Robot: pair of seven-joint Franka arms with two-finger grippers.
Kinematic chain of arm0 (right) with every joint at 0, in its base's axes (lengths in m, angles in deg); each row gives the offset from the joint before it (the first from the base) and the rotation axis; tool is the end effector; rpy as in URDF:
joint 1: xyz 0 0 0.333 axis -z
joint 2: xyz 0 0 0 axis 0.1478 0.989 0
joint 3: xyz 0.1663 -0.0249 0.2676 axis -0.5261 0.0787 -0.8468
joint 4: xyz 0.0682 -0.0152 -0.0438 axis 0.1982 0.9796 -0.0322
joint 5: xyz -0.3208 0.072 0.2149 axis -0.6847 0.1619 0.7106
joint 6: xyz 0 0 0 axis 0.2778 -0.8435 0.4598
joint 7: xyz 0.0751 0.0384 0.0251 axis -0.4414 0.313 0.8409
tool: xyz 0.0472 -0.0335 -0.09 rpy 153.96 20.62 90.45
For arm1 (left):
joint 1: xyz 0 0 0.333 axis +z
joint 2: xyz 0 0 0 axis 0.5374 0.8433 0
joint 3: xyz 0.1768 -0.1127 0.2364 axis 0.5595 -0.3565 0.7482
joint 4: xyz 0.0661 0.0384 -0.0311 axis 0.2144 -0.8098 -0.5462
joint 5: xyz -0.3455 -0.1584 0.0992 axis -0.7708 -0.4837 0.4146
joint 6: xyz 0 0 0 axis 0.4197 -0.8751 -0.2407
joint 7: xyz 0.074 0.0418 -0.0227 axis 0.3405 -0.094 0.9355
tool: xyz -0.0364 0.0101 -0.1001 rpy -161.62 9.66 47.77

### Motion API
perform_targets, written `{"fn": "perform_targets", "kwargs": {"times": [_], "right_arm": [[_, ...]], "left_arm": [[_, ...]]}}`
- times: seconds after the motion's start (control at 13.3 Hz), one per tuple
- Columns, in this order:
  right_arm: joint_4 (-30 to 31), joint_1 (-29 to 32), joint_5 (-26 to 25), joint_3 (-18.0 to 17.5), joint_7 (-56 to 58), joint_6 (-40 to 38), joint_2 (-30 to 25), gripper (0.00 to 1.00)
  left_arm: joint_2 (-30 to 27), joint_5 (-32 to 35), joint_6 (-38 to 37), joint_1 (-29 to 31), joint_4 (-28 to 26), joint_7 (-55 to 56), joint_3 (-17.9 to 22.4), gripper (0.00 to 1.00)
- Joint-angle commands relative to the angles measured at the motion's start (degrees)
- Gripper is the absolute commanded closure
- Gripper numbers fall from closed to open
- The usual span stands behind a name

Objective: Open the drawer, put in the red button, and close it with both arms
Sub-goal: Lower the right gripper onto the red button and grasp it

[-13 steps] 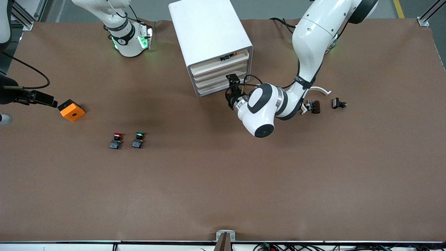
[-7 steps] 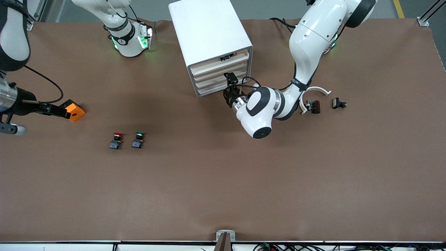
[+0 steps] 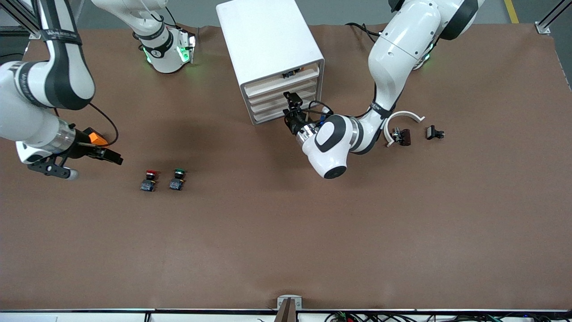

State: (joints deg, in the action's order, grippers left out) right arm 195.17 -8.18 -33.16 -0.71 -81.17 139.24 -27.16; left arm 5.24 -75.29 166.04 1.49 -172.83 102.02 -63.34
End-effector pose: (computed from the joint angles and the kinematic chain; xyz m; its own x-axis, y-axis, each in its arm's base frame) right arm 0.5590 -0.0257 0.3882 0.9673 -0.2484 -0.0503 -0.2513 -0.9659 -0.0620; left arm 0.4521 -0.4648 0.1995 -0.3575 0.9106 -0.2073 0.3622 -0.0694 -0.9295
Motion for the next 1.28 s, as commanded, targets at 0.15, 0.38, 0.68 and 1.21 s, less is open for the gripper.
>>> {"fn": "perform_targets", "kwargs": {"times": [0.15, 0.38, 0.68, 1.21], "right_arm": [[4.0, -2.4, -0.5, 0.1, -1.0, 8.7, 1.9, 0.00], [4.0, -2.1, -0.5, 0.1, -1.0, 14.8, 6.8, 0.00], [3.4, -2.0, -0.5, 0.1, -0.9, 17.8, 11.9, 0.00], [3.3, -1.9, -0.5, 0.2, -0.2, 26.1, 18.4, 0.00]], "left_arm": [[0.7, -2.7, -1.9, -2.2, 1.1, 0.8, 0.2, 0.23], [1.3, -2.8, -2.0, -2.3, 1.1, 0.8, 0.2, 0.33], [2.5, -2.8, -2.0, -3.3, 1.1, 1.6, 0.2, 0.44], [2.9, -4.4, -1.6, -3.3, 1.1, 1.4, 0.2, 0.90]]}}
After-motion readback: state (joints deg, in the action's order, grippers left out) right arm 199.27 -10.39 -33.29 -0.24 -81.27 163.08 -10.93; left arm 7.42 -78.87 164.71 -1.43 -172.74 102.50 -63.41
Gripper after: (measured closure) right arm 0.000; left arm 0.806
